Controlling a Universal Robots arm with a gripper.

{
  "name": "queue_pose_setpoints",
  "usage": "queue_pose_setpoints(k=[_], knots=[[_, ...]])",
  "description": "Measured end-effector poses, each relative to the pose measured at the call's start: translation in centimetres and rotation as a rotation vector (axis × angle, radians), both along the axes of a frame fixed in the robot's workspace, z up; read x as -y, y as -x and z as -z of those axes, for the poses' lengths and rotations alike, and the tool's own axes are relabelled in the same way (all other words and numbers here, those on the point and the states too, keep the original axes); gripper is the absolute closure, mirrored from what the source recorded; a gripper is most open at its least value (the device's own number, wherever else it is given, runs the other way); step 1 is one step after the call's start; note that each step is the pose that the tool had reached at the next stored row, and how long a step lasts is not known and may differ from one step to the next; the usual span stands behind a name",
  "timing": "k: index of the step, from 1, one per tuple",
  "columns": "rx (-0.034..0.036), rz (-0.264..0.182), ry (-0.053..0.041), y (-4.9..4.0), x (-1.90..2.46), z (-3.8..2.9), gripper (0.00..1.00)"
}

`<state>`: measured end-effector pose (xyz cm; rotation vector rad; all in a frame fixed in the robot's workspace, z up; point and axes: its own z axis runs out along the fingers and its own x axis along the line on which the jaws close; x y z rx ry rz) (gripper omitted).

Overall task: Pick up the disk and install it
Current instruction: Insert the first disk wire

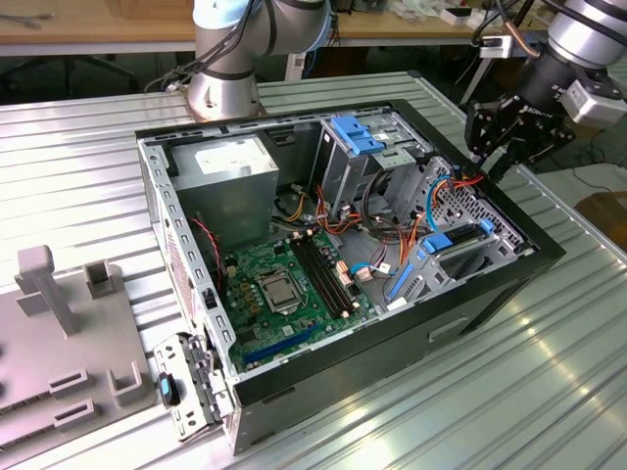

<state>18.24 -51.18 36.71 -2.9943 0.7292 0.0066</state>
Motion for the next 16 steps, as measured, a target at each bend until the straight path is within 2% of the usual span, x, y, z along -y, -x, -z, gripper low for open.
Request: queue_pose_setpoints(k=[5,6,10,12,13,15,16], knots=[[0.0015,-0.081,0.0034,-0.03,-0.12,0.22,0.56],[0.002,-0.084,0.0074,-0.08,-0.2,0.25,0.56],[0.0058,-0.086,0.0344,-0.28,-0.89,0.31,0.56],[0.0069,-0.087,0.0499,-0.35,-1.34,0.31,0.56],[0.0061,-0.091,0.0733,-0.35,-1.7,0.31,0.56],[0.0052,-0.096,0.096,-0.35,-1.87,0.32,0.56],[0.0044,-0.099,0.1154,-0.35,-1.99,0.32,0.56]])
